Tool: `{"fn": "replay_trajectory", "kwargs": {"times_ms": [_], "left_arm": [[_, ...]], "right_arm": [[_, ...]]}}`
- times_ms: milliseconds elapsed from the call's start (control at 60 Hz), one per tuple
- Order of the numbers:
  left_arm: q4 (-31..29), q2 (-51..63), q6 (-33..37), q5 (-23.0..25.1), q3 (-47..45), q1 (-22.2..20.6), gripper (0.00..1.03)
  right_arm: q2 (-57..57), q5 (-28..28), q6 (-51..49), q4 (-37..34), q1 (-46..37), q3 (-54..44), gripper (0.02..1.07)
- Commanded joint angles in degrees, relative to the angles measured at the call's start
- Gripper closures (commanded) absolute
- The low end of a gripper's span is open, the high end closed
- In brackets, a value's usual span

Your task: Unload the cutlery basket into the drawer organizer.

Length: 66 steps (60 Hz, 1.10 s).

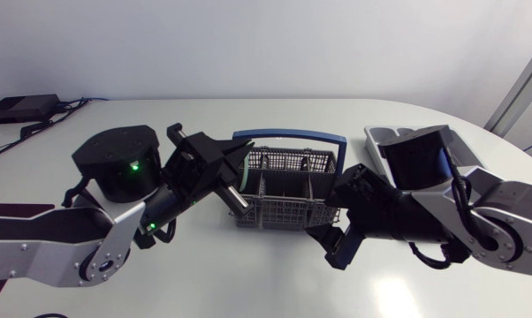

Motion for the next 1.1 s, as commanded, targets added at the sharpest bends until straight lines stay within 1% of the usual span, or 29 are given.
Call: {"fn": "replay_trajectory", "kwargs": {"times_ms": [0,67,117,133,150,167,233,267,283,350,367,383,433,450,483,600,683,750,867,1083], "left_arm": [[0.8,-2.4,-3.3,-0.3,0.1,2.0,1.00],[-0.9,-3.8,-5.9,1.2,1.6,3.3,1.00],[-4.8,-5.2,-8.2,2.2,3.4,4.4,1.00],[-7.0,-6.0,-9.4,3.1,4.3,4.8,1.00],[-7.2,-6.1,-9.6,3.2,4.4,4.8,1.00],[-9.4,-7.2,-10.8,3.7,5.4,5.3,1.00],[-13.6,-8.8,-13.4,5.1,7.5,6.0,1.00],[-15.3,-9.1,-14.4,5.6,8.5,6.1,1.00],[-17.5,-9.5,-15.7,6.5,9.7,6.2,1.00],[-21.2,-9.9,-18.0,7.8,11.9,6.5,1.00],[-23.0,-9.9,-18.8,8.2,13.0,6.5,1.00],[-23.2,-9.9,-18.9,8.2,13.0,6.5,1.00],[-28.0,-9.7,-21.5,10.2,16.1,6.4,1.00],[-28.1,-9.7,-21.7,10.3,16.3,6.4,1.00],[-31.0,-9.4,-23.1,11.4,18.2,6.4,1.00],[-36.8,-7.5,-26.4,13.9,22.7,6.0,1.00],[-39.6,-5.4,-28.7,15.4,25.4,6.0,1.00],[-41.6,-3.3,-31.1,17.5,27.9,6.1,1.00],[-42.6,-1.8,-32.0,17.7,29.1,5.7,1.00],[-43.3,0.9,-34.0,17.8,31.1,3.7,1.00]], "right_arm": [[-1.1,-0.2,0.7,-0.1,0.5,-0.7,0.18],[-1.7,0.1,0.8,-0.5,0.5,-0.1,0.18],[-2.5,0.4,0.8,-0.8,0.5,0.7,0.18],[-2.7,0.5,0.9,-1.1,0.4,0.9,0.18],[-2.7,0.5,0.9,-1.1,0.4,0.9,0.18],[-3.3,0.6,0.9,-1.5,0.4,1.4,0.18],[-4.0,0.6,0.9,-2.1,0.2,2.3,0.18],[-4.1,0.7,0.9,-2.2,0.2,2.7,0.18],[-4.2,0.8,0.9,-2.2,0.1,3.0,0.18],[-4.4,0.8,0.9,-2.3,-0.1,3.7,0.18],[-4.5,0.9,1.0,-2.4,-0.1,4.1,0.18],[-4.6,1.2,1.0,-2.5,-0.1,4.4,0.18],[-4.7,1.5,1.3,-2.9,-0.1,5.5,0.18],[-4.7,1.7,1.5,-2.9,-0.1,5.9,0.18],[-4.7,1.8,1.7,-3.3,-0.1,6.7,0.18],[-3.9,1.7,3.6,-4.9,0.4,10.8,0.18],[-2.4,1.1,5.3,-5.6,1.0,13.7,0.19],[-0.5,0.8,6.2,-5.9,2.0,16.0,0.19],[1.8,-1.0,7.9,-6.9,2.0,19.8,0.19],[6.8,-3.9,10.7,-7.5,1.1,25.1,0.19]]}}
